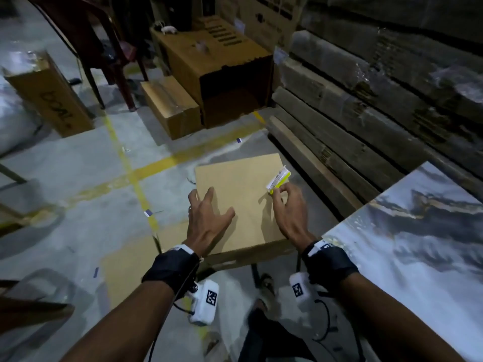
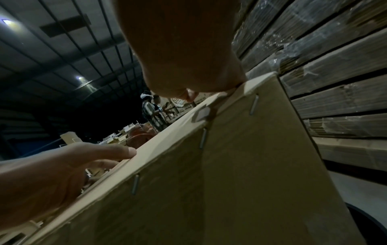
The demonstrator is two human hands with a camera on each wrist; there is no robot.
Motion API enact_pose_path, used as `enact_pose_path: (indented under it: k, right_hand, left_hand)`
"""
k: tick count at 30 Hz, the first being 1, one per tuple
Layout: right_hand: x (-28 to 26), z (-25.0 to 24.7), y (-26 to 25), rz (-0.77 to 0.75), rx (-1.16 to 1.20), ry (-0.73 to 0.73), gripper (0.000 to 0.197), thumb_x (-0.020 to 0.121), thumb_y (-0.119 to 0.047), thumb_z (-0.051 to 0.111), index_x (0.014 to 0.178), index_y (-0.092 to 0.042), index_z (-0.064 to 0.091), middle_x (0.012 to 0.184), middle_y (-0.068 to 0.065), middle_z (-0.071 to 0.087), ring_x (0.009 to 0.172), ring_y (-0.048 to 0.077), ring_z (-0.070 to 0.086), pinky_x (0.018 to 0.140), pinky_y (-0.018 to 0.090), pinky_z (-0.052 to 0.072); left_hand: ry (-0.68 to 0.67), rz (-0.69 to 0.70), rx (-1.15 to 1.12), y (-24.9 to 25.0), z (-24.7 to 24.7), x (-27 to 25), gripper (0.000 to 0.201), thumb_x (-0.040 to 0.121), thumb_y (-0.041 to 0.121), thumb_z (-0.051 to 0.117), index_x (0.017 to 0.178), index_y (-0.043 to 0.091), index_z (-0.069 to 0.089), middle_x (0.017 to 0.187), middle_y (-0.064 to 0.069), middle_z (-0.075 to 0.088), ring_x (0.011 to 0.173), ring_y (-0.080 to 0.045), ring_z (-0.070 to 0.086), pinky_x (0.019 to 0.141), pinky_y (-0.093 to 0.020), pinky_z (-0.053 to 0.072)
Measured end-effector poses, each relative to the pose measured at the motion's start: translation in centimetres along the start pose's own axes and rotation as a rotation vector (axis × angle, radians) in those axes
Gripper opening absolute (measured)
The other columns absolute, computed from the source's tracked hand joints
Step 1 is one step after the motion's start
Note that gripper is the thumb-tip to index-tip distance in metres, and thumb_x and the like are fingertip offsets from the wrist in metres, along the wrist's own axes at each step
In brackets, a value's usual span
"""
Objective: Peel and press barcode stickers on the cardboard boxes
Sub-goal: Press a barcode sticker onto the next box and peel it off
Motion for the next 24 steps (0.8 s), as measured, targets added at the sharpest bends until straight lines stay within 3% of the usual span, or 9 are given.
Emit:
enact_pose_path:
  k: [5, 9, 16, 24]
  right_hand:
    - [4.0, 5.3, 3.0, 0.019, -0.057, -0.086, 0.016, 0.098, -0.028, 0.056, 0.089, -0.016, 0.062, 0.097, 0.007, 0.064, 0.099, 0.028, 0.058, 0.086, 0.043, 0.046]
    - [7.2, 9.8, 6.4, 0.13, -0.049, -0.153, 0.015, 0.097, -0.026, 0.057, 0.088, -0.015, 0.062, 0.101, 0.007, 0.06, 0.098, 0.032, 0.059, 0.087, 0.044, 0.047]
    - [11.1, 15.1, 11.5, 0.178, -0.04, -0.27, 0.018, 0.095, -0.031, 0.052, 0.088, -0.017, 0.06, 0.112, 0.004, 0.057, 0.103, 0.027, 0.058, 0.096, 0.048, 0.046]
    - [11.3, 21.0, 16.2, 0.201, 0.009, -0.289, 0.014, 0.095, -0.022, 0.057, 0.088, -0.011, 0.063, 0.122, 0.008, 0.054, 0.107, 0.026, 0.057, 0.098, 0.038, 0.046]
  left_hand:
    - [-0.038, -0.108, 0.029, -2.6, 2.9, 4.1, 0.085, 0.075, 0.055, 0.075, 0.145, 0.022, 0.041, 0.14, -0.006, 0.024, 0.116, -0.044, 0.055, 0.102, -0.043, 0.049]
    - [-0.078, -0.19, 0.046, -4.3, 5.9, 7.3, 0.087, 0.073, 0.051, 0.081, 0.143, 0.02, 0.041, 0.133, -0.001, 0.02, 0.113, -0.042, 0.054, 0.099, -0.045, 0.05]
    - [-0.132, -0.303, 0.05, -7.6, 11.1, 12.1, 0.091, 0.074, 0.051, 0.082, 0.148, 0.024, 0.037, 0.138, 0.001, 0.018, 0.109, -0.044, 0.057, 0.096, -0.044, 0.052]
    - [-0.172, -0.33, 0.104, -13.4, 15.7, 16.1, 0.099, 0.071, 0.047, 0.086, 0.152, 0.026, 0.032, 0.14, -0.002, 0.019, 0.108, -0.044, 0.057, 0.098, -0.048, 0.051]
Point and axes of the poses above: each hand's wrist, its own x-axis towards the middle knuckle, its own z-axis out of the palm, y = z × x, the point moved 4 cm from there along x, towards the middle knuckle
